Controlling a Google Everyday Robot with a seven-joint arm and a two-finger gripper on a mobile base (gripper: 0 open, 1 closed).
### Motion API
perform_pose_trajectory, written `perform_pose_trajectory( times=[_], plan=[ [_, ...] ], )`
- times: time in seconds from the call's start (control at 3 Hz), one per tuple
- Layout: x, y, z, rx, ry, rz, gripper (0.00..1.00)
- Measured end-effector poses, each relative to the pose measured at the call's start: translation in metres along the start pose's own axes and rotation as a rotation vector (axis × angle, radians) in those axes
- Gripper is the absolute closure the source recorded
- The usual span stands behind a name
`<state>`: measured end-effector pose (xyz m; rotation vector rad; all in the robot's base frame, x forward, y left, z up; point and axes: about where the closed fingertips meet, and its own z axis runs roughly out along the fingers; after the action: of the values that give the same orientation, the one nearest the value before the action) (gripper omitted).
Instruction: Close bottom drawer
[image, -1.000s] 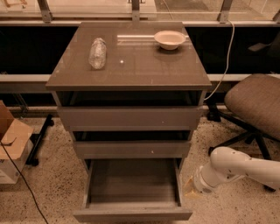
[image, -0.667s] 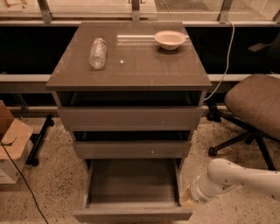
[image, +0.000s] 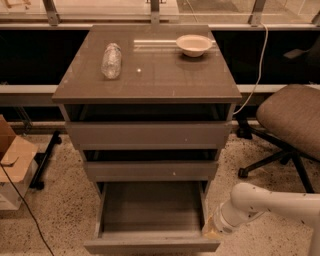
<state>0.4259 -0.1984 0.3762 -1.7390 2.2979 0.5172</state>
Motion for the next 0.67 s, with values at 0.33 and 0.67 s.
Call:
perform_pose_trajectory(
  times=[0.33,0.67],
  plan=[
    [0.012,0.004,0.028,-0.026,0.007,-0.002,1.00],
    [0.025,0.007,0.058,-0.042,-0.007,0.002,1.00]
  ],
)
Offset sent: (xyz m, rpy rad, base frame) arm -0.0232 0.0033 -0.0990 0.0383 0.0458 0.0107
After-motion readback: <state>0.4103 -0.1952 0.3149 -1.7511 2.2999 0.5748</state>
